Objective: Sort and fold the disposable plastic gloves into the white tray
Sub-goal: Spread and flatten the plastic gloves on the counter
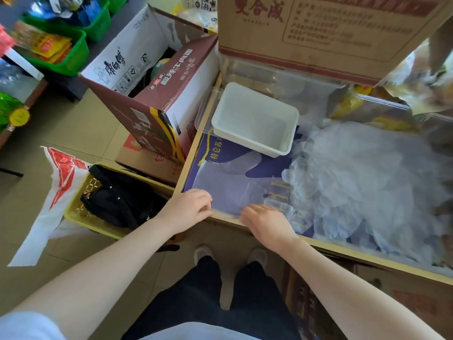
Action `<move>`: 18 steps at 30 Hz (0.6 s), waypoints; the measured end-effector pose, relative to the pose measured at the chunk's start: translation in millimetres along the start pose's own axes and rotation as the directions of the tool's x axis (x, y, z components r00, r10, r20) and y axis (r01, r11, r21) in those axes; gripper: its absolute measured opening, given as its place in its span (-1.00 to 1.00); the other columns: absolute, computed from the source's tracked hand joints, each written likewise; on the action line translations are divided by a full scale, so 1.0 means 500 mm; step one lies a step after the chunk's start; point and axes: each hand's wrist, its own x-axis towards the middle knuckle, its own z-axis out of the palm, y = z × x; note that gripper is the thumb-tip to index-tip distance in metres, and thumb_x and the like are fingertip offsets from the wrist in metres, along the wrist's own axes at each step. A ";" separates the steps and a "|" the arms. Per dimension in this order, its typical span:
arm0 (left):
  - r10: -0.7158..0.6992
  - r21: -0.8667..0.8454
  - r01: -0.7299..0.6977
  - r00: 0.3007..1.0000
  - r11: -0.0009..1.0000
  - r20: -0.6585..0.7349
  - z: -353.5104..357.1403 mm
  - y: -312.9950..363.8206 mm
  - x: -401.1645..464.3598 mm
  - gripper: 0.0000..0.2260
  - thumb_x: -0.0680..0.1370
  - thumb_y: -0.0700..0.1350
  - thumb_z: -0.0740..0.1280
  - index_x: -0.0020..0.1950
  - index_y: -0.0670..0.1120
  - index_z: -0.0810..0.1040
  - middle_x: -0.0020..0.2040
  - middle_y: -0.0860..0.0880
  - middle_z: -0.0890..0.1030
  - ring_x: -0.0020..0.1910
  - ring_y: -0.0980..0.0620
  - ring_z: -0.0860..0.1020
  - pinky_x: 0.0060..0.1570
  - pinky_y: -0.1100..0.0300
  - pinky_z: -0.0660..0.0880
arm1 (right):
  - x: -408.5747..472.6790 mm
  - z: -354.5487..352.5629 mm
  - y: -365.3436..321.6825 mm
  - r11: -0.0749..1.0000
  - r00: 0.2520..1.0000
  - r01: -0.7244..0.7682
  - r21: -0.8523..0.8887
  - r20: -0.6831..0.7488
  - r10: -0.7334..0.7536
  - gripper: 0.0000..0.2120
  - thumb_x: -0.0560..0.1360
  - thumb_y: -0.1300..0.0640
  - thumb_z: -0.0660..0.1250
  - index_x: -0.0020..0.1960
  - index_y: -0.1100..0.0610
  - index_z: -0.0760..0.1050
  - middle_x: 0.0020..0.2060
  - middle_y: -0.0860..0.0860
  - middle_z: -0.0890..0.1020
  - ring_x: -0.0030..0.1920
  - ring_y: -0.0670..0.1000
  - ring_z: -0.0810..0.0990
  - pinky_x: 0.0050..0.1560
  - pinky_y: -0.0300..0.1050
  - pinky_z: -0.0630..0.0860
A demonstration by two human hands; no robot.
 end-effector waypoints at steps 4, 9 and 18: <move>-0.081 -0.297 0.093 0.995 0.950 0.052 -0.061 0.018 0.000 -0.89 0.52 -0.03 0.35 -0.01 0.04 0.45 0.15 0.23 0.52 0.08 0.32 0.45 0.03 0.50 0.28 | 0.016 -0.085 -0.012 0.590 0.916 -0.336 0.734 0.111 0.384 -0.80 0.58 0.22 0.21 -0.22 0.24 0.41 -0.37 0.08 0.50 -0.38 -0.04 0.45 -0.34 -0.20 0.42; -0.195 -0.861 0.124 0.980 0.494 0.029 -0.157 0.057 0.002 -0.94 0.53 -0.20 0.33 -0.07 -0.04 0.54 -0.30 0.11 0.65 -0.22 0.15 0.63 -0.14 0.37 0.51 | 0.021 -0.202 -0.003 -0.091 0.893 -0.222 0.971 0.240 0.380 -0.82 0.58 0.24 0.12 -0.17 0.21 0.41 -0.47 -0.03 0.52 -0.47 -0.11 0.48 -0.40 -0.32 0.43; -0.326 -0.235 0.297 0.940 0.926 -0.096 -0.082 0.027 0.077 -0.87 0.61 -0.06 0.19 -0.03 -0.07 0.47 -0.20 -0.06 0.62 -0.30 -0.04 0.53 -0.24 0.11 0.45 | 0.084 -0.119 0.057 0.707 0.707 -0.661 0.251 -0.108 0.699 -0.77 0.53 0.14 0.16 0.12 0.18 0.48 0.07 0.16 0.54 0.12 0.22 0.50 0.08 0.01 0.42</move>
